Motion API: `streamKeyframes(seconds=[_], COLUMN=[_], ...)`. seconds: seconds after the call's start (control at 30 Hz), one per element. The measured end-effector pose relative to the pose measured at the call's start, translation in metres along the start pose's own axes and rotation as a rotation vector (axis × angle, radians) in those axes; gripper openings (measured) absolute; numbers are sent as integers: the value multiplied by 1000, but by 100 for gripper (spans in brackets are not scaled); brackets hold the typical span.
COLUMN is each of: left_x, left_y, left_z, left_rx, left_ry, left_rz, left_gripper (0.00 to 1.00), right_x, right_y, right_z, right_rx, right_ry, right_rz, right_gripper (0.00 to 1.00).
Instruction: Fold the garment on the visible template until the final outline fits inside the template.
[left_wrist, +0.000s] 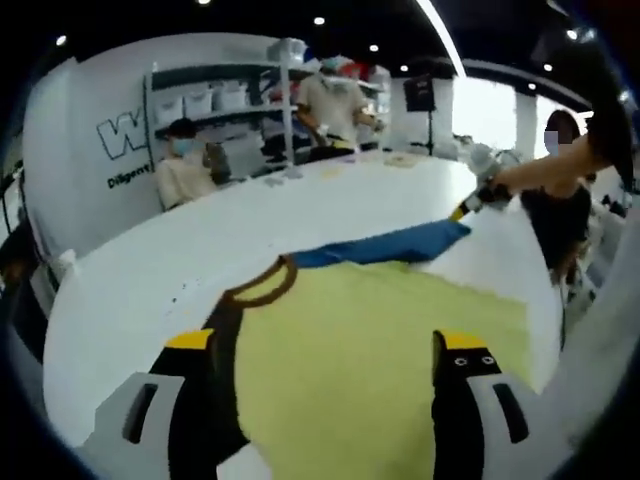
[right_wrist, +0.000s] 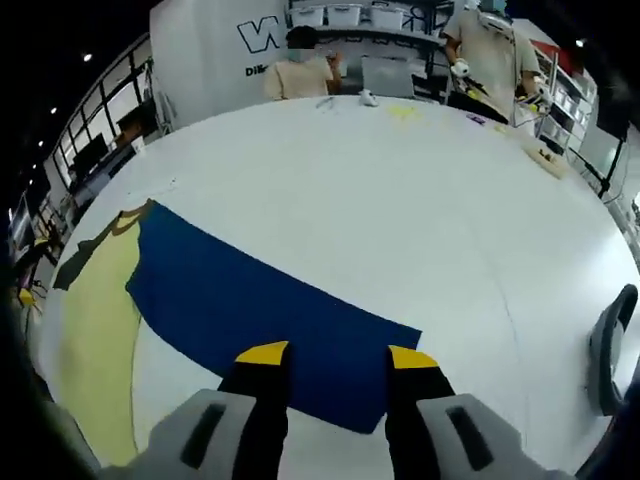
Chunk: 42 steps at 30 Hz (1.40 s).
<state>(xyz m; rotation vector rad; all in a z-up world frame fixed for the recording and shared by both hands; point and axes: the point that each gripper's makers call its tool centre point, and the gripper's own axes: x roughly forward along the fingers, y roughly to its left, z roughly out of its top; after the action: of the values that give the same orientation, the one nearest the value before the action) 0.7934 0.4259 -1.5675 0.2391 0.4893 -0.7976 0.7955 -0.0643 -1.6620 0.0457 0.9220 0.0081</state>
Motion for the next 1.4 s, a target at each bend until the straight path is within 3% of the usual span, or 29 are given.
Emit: streamKeyframes(seconds=[0.1, 0.13, 0.23, 0.3, 0.33, 0.43, 0.5, 0.53, 0.6, 0.67, 0.73, 0.8, 0.97, 1.07, 1.2, 1.27, 1.33, 1.37, 1.4], left_x=[-13, -18, -30, -33, -39, -45, -47, -48, -48, -49, -49, -50, -53, -53, -56, -58, -59, -60, -60], left_y=[-6, -7, -9, -11, -15, -18, -19, -18, -18, -22, -24, -25, -26, -26, -29, -31, -32, -33, -33], left_z=[-14, -20, -35, -37, -41, -44, -47, -50, -52, -49, -49, -51, -51, -53, -54, -54, -55, -56, -57], left_rx=[-26, -44, -81, -87, -98, -108, -121, -131, -143, -153, -159, -166, -190, -211, -213, -219, -216, -216, -217], left_ry=[29, 37, 51, 55, 59, 64, 67, 70, 69, 59, 56, 56, 43, 40, 42, 42, 44, 46, 46], left_rz=[15, 28, 48, 52, 57, 65, 79, 87, 97, 101, 102, 106, 129, 141, 152, 153, 153, 155, 156], left_gripper=[81, 81, 81, 81, 81, 80, 79, 78, 78, 77, 76, 76, 73, 72, 71, 71, 71, 71, 71], right_x=[0, 7, 2, 3, 1, 10, 12, 11, 17, 5, -4, 6, 5, 12, -3, -4, -5, -1, -1], right_y=[-10, -23, -19, -16, -18, -30, -41, -32, -41, -28, -18, -33, -33, -39, -32, -36, -36, -41, -42], right_z=[-13, -16, -26, -31, -28, -26, -27, -25, -24, -26, -26, -24, -23, -16, 6, 25, 32, 51, 54], right_rx=[19, 35, 60, 82, 76, 61, -18, -5, 20, 8, 0, -4, 15, -2, -7, -18, -18, -34, -41], right_ry=[30, 31, 46, 61, 45, 48, 60, 43, 42, 38, 33, 34, 55, 50, -10, -39, -46, -66, -70], right_rz=[-23, -44, -52, -40, -50, -62, -113, -80, -88, -89, -90, -104, -86, -90, -107, -113, -112, -110, -111], right_gripper=[32, 31, 27, 27, 25, 19, 14, 14, 14, 13, 4, 0, 0, 0, 0, 0, 0, 0, 0])
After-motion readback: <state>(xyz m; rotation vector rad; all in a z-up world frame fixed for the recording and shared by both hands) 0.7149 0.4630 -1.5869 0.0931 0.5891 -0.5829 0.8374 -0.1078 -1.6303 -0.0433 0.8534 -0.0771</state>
